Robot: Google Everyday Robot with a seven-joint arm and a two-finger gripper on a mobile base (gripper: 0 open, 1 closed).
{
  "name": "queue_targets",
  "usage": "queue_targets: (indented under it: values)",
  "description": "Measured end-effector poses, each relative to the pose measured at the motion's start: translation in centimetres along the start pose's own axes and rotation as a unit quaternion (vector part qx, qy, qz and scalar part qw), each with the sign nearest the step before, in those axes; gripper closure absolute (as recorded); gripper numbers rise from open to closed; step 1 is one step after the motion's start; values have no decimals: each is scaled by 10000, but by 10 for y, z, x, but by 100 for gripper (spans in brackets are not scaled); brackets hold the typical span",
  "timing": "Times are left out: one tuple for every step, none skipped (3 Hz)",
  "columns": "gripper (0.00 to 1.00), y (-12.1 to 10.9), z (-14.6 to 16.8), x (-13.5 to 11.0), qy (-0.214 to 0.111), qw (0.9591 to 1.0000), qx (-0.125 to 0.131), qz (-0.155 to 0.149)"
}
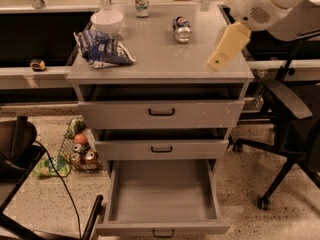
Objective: Place blue chip bag into bottom drawer
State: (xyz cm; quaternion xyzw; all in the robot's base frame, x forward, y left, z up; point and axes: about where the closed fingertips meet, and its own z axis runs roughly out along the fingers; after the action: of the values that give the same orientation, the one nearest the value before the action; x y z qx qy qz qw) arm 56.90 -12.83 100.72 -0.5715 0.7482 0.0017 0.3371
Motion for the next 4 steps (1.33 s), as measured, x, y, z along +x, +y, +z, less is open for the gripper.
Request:
queue_targets:
  values:
    - [0, -11, 30, -42, -770, 9968, -111, 172]
    - [0, -11, 30, -42, -770, 9968, -112, 171]
    - [0, -11, 62, -67, -896, 9955, -295, 31]
    - [0, -12, 104, -106, -1212, 9914, -491, -102]
